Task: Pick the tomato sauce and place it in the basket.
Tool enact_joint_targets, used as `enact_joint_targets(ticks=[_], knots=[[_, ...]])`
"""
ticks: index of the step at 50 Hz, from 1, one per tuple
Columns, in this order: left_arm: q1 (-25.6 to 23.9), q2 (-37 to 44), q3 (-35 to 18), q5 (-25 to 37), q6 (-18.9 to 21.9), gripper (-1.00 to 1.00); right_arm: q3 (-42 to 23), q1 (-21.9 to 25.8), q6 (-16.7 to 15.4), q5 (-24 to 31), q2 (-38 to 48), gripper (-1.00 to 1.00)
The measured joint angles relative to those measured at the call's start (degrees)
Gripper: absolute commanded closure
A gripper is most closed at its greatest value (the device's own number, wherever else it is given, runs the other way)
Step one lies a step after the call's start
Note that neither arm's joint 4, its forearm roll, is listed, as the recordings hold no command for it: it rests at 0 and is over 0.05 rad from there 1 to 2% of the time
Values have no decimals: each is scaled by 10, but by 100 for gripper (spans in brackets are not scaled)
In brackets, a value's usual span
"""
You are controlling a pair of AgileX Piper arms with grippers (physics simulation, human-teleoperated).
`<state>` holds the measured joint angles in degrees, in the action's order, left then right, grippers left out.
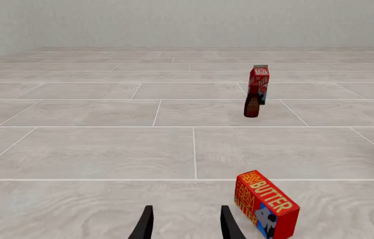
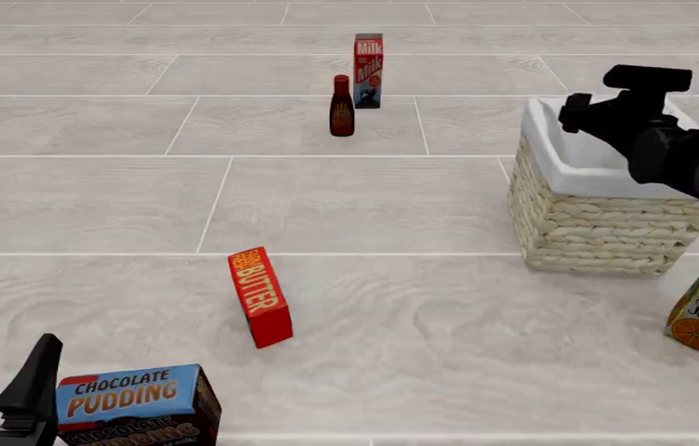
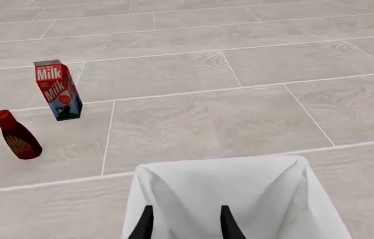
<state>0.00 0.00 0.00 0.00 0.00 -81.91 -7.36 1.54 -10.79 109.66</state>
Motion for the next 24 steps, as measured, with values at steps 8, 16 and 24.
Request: enact_joint_targets(ticks=[8,16,24], knots=[[0,0,0,0,0,-100,6,9,-1,-1,-8,-100],[0,0,0,0,0,-100,14,18,-2,-3,-17,-100],[0,0,0,0,0,-100,23,28,-2,-5,-27,-100]])
